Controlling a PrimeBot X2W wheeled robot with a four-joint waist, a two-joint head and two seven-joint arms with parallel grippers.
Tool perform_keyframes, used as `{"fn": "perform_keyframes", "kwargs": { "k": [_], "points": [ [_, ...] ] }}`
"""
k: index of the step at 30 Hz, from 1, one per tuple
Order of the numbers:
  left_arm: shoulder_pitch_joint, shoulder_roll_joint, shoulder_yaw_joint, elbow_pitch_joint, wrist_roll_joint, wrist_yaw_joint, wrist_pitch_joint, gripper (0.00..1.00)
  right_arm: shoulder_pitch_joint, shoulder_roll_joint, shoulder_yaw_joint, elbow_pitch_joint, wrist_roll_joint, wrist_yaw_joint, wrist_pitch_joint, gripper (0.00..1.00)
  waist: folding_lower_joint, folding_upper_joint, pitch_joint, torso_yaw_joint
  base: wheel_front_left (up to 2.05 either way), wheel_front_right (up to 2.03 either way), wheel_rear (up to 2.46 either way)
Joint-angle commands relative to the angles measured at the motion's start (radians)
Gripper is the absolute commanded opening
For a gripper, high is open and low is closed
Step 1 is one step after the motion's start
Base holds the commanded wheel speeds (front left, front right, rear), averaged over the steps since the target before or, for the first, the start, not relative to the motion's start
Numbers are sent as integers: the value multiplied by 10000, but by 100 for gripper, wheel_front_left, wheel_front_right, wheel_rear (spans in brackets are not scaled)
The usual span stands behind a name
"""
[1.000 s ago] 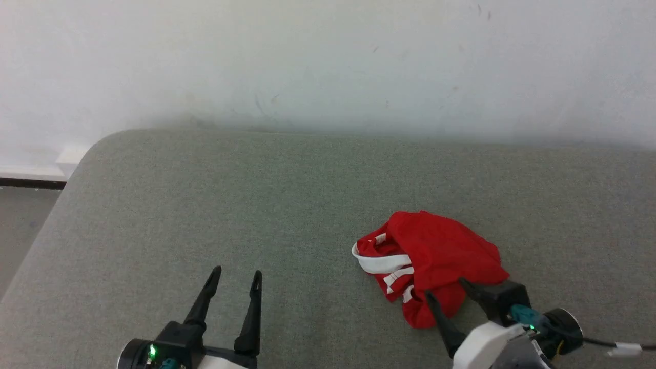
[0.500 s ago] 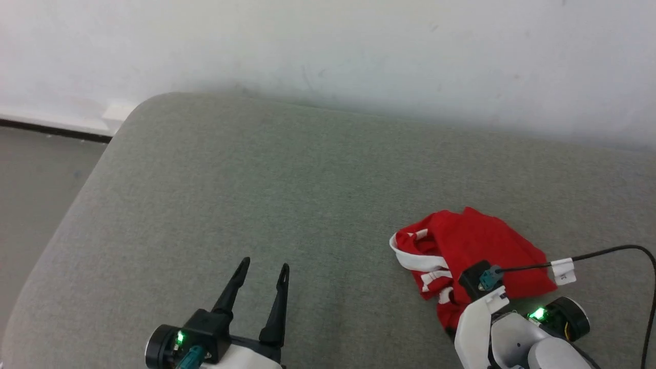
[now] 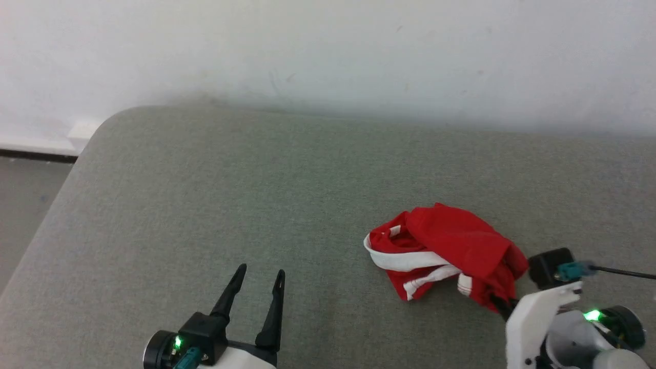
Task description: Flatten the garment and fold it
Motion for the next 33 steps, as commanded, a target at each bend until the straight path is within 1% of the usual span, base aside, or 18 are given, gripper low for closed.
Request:
{"fn": "perform_keyframes", "kwargs": {
  "k": [1, 5, 7, 9, 11, 13, 14, 18, 21, 24, 26, 30, 33],
  "points": [
    [42, -108, 79, 21, 108, -82, -47, 100, 394, 62, -556, -498, 87, -9, -62, 0, 0, 0, -461, -858, 0, 0, 0],
    [99, -251, 174, 43, 161, -170, -47, 100, 1169, 472, -2125, -1188, -60, -9, 135, 0, 0, 0, -577, -1256, 0, 0, 0],
    [90, -306, 162, 76, 214, -258, -47, 100, 1503, 567, -2866, -1167, -462, -9, 240, 0, 0, 0, -571, -1340, 0, 0, 0],
    [65, -349, 187, 117, 260, -319, -47, 100, 1782, 649, -3488, -881, -928, -9, 337, 0, 0, 0, -563, -1411, 0, 0, 0],
    [61, -383, 205, 164, 306, -384, -47, 100, 1913, 770, -3927, -547, -1387, -9, 269, 100, 0, 0, -567, -1452, 0, 0, 0],
    [61, -403, 206, 220, 364, -459, -47, 100, 1876, 875, -4033, -411, -1734, -9, -153, 100, 0, 0, -571, -1470, 0, 0, 0],
    [62, -414, 204, 239, 394, -491, -47, 100, 1811, 936, -3989, -414, -1732, -9, -404, 100, 0, 0, -581, -1485, 0, 0, 0],
    [61, -502, 132, 200, 483, -620, -47, 100, 1420, 1105, -3593, -806, -1241, -9, -1803, 100, 0, 0, -631, -1609, 0, 0, 0],
    [31, -604, -200, 373, 390, -929, -27, 100, 1302, 1135, -3064, -1238, -989, -9, -2824, 100, 0, 0, -609, -1712, 0, 0, 0],
    [-143, -713, -1049, 708, 151, -1417, 843, 100, 1315, 1147, -2770, -1507, -845, -9, -3660, 100, 0, 0, -537, -1814, 0, 0, 0],
    [-411, -755, -1671, 820, 122, -1591, 1562, 100, 1335, 1151, -2778, -1498, -796, -9, -4065, 100, 0, 0, -445, -1875, 0, 0, 0],
    [-1177, -837, -2757, 1087, -96, -1756, 3129, 100, 1361, 1154, -2794, -1199, -981, -9, -4480, 100, 0, 0, -161, -2017, 0, 0, 0],
    [-1987, -878, -3221, 1354, -132, -1788, 4091, 100, 1242, 1155, -2662, -1040, -949, -9, -4668, 100, 0, 0, 129, -2192, 0, 0, 0]
  ]
}}
